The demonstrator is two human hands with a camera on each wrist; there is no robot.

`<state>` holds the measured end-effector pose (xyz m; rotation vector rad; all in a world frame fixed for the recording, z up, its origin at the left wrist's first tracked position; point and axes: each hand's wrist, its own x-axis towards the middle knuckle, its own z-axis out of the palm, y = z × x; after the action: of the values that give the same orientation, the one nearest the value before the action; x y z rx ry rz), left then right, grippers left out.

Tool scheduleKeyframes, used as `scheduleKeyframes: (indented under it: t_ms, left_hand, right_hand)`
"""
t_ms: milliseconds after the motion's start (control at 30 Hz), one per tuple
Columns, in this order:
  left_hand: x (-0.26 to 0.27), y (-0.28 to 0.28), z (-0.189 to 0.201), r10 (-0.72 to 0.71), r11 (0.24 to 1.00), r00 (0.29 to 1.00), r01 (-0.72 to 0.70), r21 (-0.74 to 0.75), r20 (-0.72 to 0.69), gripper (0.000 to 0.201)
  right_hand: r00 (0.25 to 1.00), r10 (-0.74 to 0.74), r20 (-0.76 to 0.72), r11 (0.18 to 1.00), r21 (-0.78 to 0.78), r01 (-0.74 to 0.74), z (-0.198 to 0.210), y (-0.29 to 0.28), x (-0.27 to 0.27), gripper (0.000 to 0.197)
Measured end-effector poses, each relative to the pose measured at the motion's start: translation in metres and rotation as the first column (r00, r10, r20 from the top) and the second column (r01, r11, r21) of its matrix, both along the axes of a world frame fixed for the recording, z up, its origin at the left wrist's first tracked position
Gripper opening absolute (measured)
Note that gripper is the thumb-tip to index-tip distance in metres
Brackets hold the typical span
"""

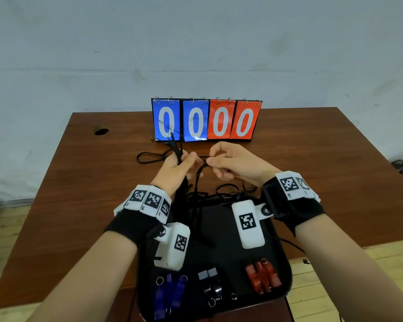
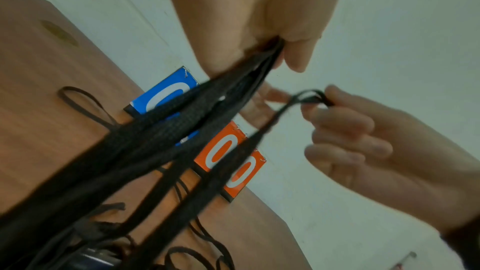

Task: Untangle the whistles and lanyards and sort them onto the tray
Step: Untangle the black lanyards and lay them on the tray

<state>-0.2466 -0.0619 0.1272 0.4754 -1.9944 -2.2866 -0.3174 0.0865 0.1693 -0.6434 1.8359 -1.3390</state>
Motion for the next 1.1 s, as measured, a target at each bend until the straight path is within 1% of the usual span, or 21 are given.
scheduleKeyframes:
  t_ms: [67, 133, 233, 333, 367, 400, 433, 500, 533, 567, 600, 633, 700, 733, 767, 800, 867, 900, 1000, 1033, 1100]
  left_hand:
    - [0.001, 0.006, 0.002, -0.083, 0.996, 0.996, 0.082, 0.030, 0.032, 0.019]
    - [0.004, 0.009, 0.004, -0.143, 0.990, 0.988, 0.144, 0.002, 0.056, 0.025]
    - [0.006, 0.011, 0.004, -0.176, 0.984, 0.981, 0.178, -0.014, 0.085, 0.034]
    - [0.006, 0.013, 0.007, -0.207, 0.978, 0.976, 0.208, -0.003, 0.074, 0.030]
    - [0.006, 0.012, 0.008, -0.205, 0.979, 0.976, 0.206, -0.003, 0.067, 0.029]
    - [0.006, 0.010, 0.008, -0.188, 0.982, 0.980, 0.188, 0.006, 0.061, 0.028]
    - [0.006, 0.007, 0.008, -0.159, 0.987, 0.986, 0.158, 0.015, 0.051, 0.028]
    - [0.006, 0.002, 0.007, -0.093, 0.995, 0.995, 0.093, 0.023, 0.032, 0.034]
    - [0.005, 0.000, 0.009, -0.061, 0.998, 0.998, 0.061, 0.024, 0.029, 0.036]
    - [0.004, 0.000, 0.011, -0.033, 0.999, 0.999, 0.032, 0.021, 0.028, 0.039]
    - [0.003, 0.001, 0.014, -0.010, 1.000, 1.000, 0.010, 0.016, 0.027, 0.041]
    - [0.001, 0.003, 0.017, 0.012, 1.000, 1.000, -0.012, 0.012, 0.021, 0.042]
    - [-0.005, 0.010, 0.024, 0.055, 0.998, 0.998, -0.054, 0.012, -0.013, 0.044]
    - [-0.008, 0.013, 0.027, 0.069, 0.998, 0.997, -0.069, 0.010, -0.032, 0.044]
    - [-0.011, 0.015, 0.030, 0.083, 0.997, 0.995, -0.083, 0.005, -0.050, 0.045]
    - [-0.013, 0.015, 0.032, 0.102, 0.995, 0.993, -0.103, -0.001, -0.064, 0.046]
    - [-0.015, 0.010, 0.034, 0.153, 0.988, 0.984, -0.154, -0.008, -0.088, 0.048]
    - [-0.015, 0.006, 0.034, 0.179, 0.983, 0.979, -0.181, -0.009, -0.097, 0.049]
    - [-0.012, -0.005, 0.034, 0.268, 0.962, 0.959, -0.272, -0.033, -0.092, 0.047]
    - [-0.011, -0.007, 0.035, 0.297, 0.952, 0.951, -0.302, -0.043, -0.083, 0.047]
    - [-0.011, -0.009, 0.035, 0.348, 0.935, 0.935, -0.352, -0.047, -0.073, 0.047]
  right_hand:
    - [1.000, 0.001, -0.015, 1.000, -0.029, -0.002, 0.002, -0.006, 0.000, 0.009]
    - [0.999, -0.036, -0.031, 0.997, -0.063, 0.034, 0.005, -0.011, 0.000, 0.011]
    - [0.986, -0.140, -0.093, 0.986, -0.103, 0.130, 0.006, -0.018, 0.001, 0.013]
    - [0.974, -0.179, -0.142, 0.979, -0.125, 0.162, 0.000, -0.022, 0.001, 0.011]
    - [0.972, -0.197, -0.126, 0.974, -0.141, 0.179, -0.003, -0.022, 0.002, 0.007]
    - [0.971, -0.228, -0.073, 0.961, -0.177, 0.212, -0.004, -0.020, 0.003, 0.004]
    - [0.963, -0.269, 0.003, 0.938, -0.224, 0.263, -0.005, -0.017, 0.003, 0.008]
    - [0.919, -0.371, 0.133, 0.867, -0.303, 0.394, -0.010, -0.009, 0.001, 0.016]
    - [0.893, -0.420, 0.160, 0.835, -0.318, 0.449, -0.013, -0.005, 0.001, 0.019]
    - [0.879, -0.444, 0.171, 0.820, -0.319, 0.476, -0.017, -0.002, 0.001, 0.020]
    - [0.886, -0.430, 0.172, 0.830, -0.311, 0.463, -0.020, -0.001, 0.005, 0.021]
    - [0.917, -0.373, 0.142, 0.870, -0.290, 0.399, -0.025, -0.003, 0.010, 0.025]
    - [0.988, -0.148, 0.048, 0.970, -0.187, 0.154, -0.031, -0.013, 0.028, 0.040]
    - [0.999, -0.032, 0.039, 0.990, -0.136, 0.037, -0.033, -0.019, 0.038, 0.044]
    - [0.997, 0.046, 0.054, 0.993, -0.108, -0.040, -0.037, -0.026, 0.045, 0.042]
    - [0.994, 0.085, 0.070, 0.993, -0.090, -0.079, -0.043, -0.032, 0.050, 0.033]
    - [0.994, 0.091, 0.055, 0.996, -0.028, -0.090, -0.056, -0.036, 0.053, 0.014]
    - [0.994, 0.091, 0.068, 0.996, 0.006, -0.092, -0.063, -0.032, 0.051, 0.010]
    - [0.970, 0.125, 0.208, 0.978, 0.142, -0.156, -0.083, -0.014, 0.046, 0.015]
    - [0.966, 0.140, 0.219, 0.959, 0.215, -0.187, -0.091, -0.007, 0.044, 0.018]
    - [0.970, 0.153, 0.189, 0.909, 0.359, -0.214, -0.105, 0.005, 0.041, 0.019]
